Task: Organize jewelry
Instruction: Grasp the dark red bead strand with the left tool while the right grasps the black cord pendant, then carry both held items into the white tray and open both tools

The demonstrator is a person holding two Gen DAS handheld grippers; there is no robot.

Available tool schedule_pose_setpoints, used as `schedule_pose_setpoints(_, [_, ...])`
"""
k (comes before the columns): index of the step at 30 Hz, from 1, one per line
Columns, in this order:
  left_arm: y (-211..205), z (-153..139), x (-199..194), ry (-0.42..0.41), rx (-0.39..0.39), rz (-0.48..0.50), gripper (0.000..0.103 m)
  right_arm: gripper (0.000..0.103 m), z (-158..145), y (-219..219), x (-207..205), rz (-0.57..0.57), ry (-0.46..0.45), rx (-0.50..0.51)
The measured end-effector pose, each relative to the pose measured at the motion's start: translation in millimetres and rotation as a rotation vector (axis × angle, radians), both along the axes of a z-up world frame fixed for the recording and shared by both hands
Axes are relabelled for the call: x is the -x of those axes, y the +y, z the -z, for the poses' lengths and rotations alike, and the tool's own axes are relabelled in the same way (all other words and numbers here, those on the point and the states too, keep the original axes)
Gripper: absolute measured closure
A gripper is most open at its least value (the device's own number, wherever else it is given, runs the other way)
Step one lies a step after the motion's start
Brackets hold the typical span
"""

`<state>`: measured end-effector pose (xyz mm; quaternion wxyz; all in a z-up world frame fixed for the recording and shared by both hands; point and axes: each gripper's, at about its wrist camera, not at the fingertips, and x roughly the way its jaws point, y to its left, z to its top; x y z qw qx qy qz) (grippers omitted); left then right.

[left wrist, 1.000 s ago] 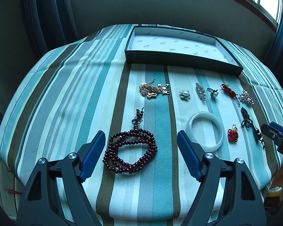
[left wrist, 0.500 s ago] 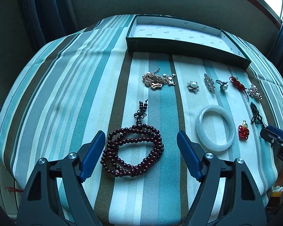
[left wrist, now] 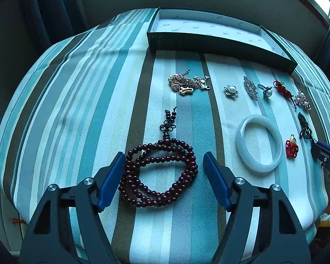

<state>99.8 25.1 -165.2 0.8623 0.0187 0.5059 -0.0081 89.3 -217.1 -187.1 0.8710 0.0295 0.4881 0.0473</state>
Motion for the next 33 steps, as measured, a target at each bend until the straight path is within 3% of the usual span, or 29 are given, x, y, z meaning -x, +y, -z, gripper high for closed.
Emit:
schedule_pose_setpoints(9, [2,-2,5,0.016,0.013,0.038,0.052,0.085,0,-1,0,-0.002,0.000,-0.008])
schedule_pose_setpoints(14, [6,-3,8,0.013,0.032,0.055,0.074,0.085,0,-1,0,-0.001,-0.001,-0.010])
schedule_pose_setpoints(17, [7,-4,8,0.007,0.045,0.064,0.083,0.085,0,-1,0,-0.001,-0.001,-0.010])
schedule_pose_setpoints(33, [6,-21,6,-0.062,0.038,0.078,0.087,0.086,-20,-6,1,0.026,-0.065,-0.032])
